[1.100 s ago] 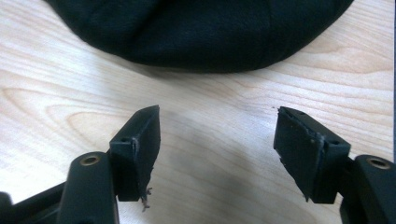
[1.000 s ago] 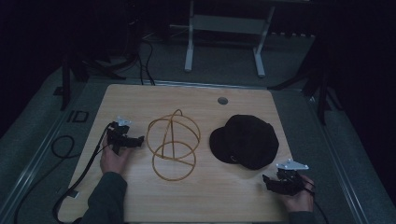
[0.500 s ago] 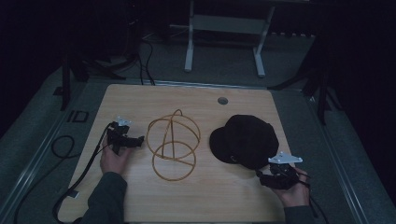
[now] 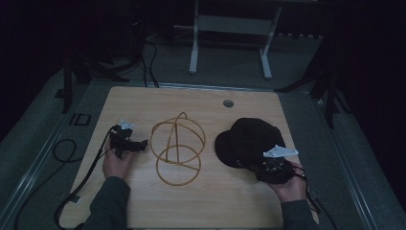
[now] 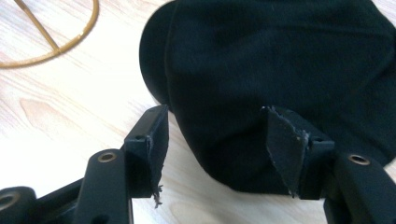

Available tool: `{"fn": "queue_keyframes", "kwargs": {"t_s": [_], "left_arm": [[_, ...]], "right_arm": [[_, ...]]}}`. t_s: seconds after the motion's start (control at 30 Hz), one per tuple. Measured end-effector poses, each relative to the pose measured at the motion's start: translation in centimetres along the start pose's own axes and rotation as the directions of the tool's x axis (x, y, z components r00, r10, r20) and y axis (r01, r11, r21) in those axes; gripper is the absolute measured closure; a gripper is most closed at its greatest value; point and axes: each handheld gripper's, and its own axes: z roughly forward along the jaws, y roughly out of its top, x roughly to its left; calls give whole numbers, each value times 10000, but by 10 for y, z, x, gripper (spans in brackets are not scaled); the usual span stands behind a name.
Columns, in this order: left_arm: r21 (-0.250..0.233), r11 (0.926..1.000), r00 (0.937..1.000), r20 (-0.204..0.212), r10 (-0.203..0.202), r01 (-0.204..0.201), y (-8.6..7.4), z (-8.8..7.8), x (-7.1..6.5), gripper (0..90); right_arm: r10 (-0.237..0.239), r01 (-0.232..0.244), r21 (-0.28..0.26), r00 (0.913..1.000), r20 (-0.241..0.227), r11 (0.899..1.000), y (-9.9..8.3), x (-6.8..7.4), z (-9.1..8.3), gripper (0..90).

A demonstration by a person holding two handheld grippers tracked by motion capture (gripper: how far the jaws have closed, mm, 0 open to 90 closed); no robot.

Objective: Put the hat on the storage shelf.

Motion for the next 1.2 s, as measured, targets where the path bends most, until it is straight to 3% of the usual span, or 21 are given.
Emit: {"fn": "queue_keyframes", "kwargs": {"t_s": [0.43, 0.7, 0.97, 1.2], "left_arm": [[-1, 10000, 10000, 2, -3, 3, 0, 0, 0, 24], [17, 10000, 10000, 6, 4, -4, 0, 0, 0, 24], [20, 10000, 10000, 3, 4, -4, 0, 0, 0, 24], [20, 10000, 10000, 3, 6, -6, 0, 0, 0, 24]], "right_arm": [[-631, 630, -63, 9978, -177, 9980, 38, 20, 15, 395], [-884, 889, 185, 9958, -257, 9959, 59, 29, 35, 380], [-925, 922, 639, 9957, 7, 9937, 74, 29, 63, 355], [-521, 473, 1322, 9981, 328, 9901, 76, 22, 88, 390]]}}
